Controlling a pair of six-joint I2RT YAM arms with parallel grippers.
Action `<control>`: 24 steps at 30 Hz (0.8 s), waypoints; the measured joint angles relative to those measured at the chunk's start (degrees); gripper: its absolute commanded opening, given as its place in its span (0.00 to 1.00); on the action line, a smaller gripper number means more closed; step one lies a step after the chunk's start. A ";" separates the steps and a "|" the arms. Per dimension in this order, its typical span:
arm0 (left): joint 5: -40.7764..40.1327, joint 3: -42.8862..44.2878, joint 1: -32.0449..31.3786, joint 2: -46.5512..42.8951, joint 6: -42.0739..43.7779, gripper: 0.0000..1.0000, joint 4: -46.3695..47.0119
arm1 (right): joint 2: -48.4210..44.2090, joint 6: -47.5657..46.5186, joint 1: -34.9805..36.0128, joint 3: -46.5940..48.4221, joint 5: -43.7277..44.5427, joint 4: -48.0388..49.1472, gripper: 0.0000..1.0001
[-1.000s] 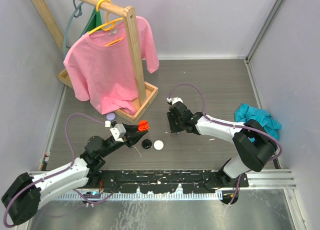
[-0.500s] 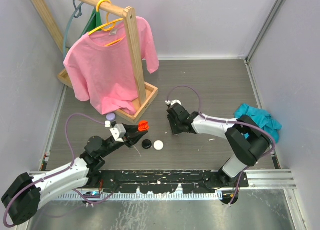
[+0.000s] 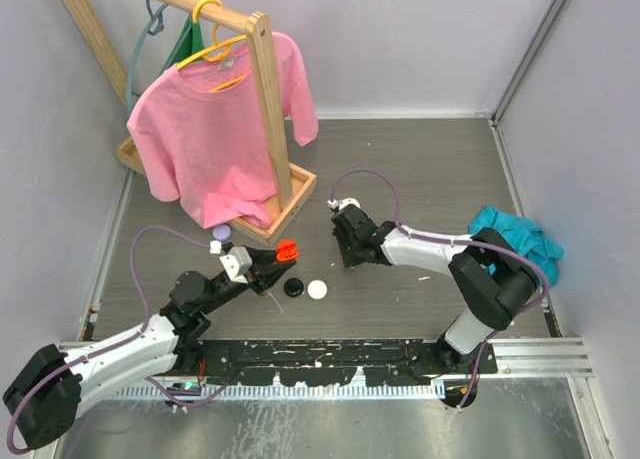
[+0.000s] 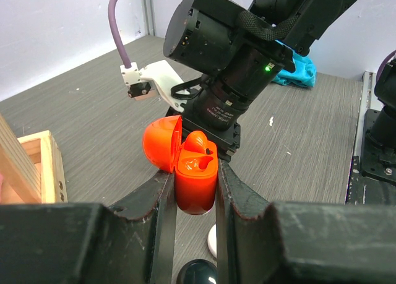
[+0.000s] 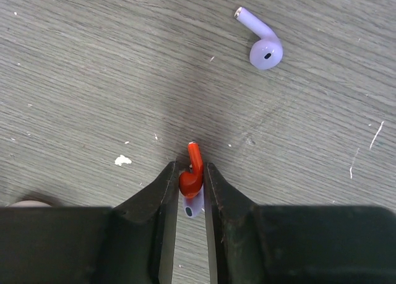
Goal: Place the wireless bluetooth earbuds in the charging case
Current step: Adjust the earbud at the center of the board.
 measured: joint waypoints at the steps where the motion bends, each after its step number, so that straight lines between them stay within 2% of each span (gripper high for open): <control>1: 0.00 0.02 0.00 0.00 0.00 0.00 0.00 | 0.00 -0.09 0.00 0.13 0.00 -0.17 0.28; 5: 0.02 0.13 0.00 0.02 0.00 0.00 0.00 | 0.00 -1.16 0.02 1.44 0.13 -1.01 0.32; 14: 0.04 0.22 0.00 0.17 0.00 0.00 -0.04 | 2.54 -2.21 2.27 4.83 0.15 -2.01 0.30; 24: 0.04 0.22 -0.02 0.15 -0.02 0.00 -0.04 | 2.54 -3.23 2.86 5.77 0.17 -4.17 0.32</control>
